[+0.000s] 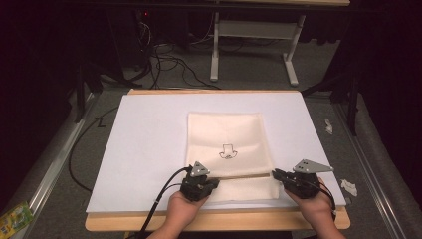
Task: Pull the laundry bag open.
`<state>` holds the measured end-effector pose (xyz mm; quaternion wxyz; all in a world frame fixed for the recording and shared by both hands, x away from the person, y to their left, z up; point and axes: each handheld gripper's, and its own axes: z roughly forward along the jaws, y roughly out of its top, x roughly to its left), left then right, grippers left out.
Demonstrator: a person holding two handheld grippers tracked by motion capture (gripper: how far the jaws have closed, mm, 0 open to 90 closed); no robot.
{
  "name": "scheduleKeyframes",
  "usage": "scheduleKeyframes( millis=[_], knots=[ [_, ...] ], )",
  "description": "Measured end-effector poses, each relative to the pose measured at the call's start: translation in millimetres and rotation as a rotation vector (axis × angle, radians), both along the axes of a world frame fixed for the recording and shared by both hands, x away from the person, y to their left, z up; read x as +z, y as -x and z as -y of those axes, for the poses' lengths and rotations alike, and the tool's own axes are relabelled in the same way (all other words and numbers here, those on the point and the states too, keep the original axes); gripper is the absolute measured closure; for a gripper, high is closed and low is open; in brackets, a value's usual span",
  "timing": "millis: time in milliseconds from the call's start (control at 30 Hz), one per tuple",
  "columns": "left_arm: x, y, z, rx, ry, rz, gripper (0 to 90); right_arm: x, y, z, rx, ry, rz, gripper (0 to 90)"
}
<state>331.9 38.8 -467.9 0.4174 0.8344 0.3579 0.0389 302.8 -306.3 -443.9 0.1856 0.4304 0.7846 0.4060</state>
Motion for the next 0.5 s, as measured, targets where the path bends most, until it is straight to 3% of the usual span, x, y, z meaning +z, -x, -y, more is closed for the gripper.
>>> scheduleKeyframes(
  millis=[100,267,300,333,500],
  knots=[
    [6.5,2.1,-11.5,-0.01,-0.002,-0.009,87.5,0.3,2.2,-9.7,0.028,0.029,0.012,85.1],
    [6.1,-1.1,-23.4,-0.002,0.051,-0.041,87.6,0.5,1.5,-18.5,0.046,0.044,0.012,85.3],
    [3.3,-1.6,-24.7,0.014,0.055,-0.054,87.7,0.2,1.5,-19.1,0.044,0.047,0.011,85.4],
    [-5.6,-4.0,-35.8,0.032,0.121,-0.118,87.7,0.3,2.0,-16.5,0.018,0.067,0.02,85.5],
    [-2.5,-7.8,-51.7,0.061,0.162,-0.126,87.7,0.0,2.1,-3.6,-0.02,0.038,0.008,85.4]
  ],
)
